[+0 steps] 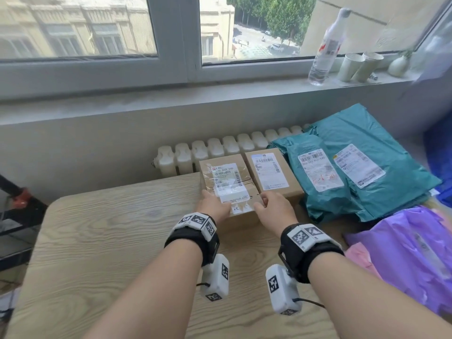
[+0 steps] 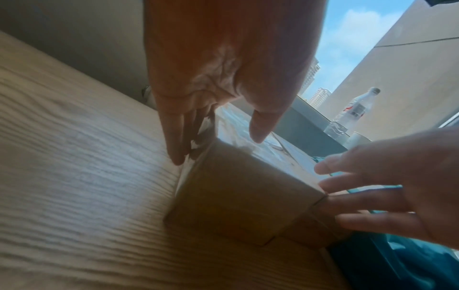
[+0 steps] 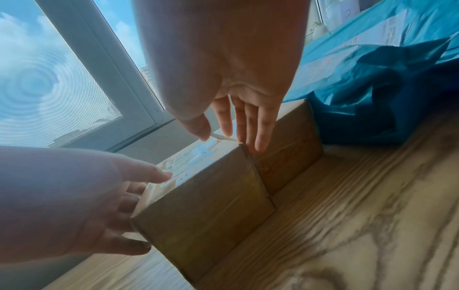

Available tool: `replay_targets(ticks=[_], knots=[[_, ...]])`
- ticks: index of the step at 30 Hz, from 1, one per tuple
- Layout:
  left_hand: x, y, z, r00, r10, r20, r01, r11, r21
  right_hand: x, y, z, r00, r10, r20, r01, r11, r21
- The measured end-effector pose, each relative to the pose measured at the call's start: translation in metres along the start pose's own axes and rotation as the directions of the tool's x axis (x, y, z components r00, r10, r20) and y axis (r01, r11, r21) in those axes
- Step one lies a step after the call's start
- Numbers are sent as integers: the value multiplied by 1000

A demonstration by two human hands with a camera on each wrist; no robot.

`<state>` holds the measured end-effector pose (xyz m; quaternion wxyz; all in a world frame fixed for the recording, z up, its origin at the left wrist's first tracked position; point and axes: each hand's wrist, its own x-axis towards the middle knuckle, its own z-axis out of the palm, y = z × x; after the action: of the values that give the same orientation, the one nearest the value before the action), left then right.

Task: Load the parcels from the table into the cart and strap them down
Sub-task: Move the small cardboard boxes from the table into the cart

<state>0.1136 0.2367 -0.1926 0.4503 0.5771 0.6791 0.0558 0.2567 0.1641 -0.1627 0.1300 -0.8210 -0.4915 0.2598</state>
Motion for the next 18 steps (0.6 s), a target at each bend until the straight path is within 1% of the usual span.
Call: replay_targets(ticks=[4, 7, 13, 15, 18], knots=[[7, -6, 2, 1000, -14, 19, 15, 998, -53, 4, 1, 2, 1000, 9, -16, -9, 1000, 29], [3, -9, -1, 999, -39, 20, 40, 996, -83, 5, 1, 3, 1000, 12, -17, -12, 1000, 15], [-6, -19, -8, 997, -60, 50, 64, 994, -88, -4, 2, 10, 998, 58, -14, -59, 998, -5], [-12, -25, -10, 997, -64, 53, 68, 994, -81, -7, 3, 13, 996, 81, 28, -80, 996, -32], [-17, -38, -8, 994, -80, 78, 88, 990, -110, -12, 5, 20, 987, 84, 135, -77, 995, -56]])
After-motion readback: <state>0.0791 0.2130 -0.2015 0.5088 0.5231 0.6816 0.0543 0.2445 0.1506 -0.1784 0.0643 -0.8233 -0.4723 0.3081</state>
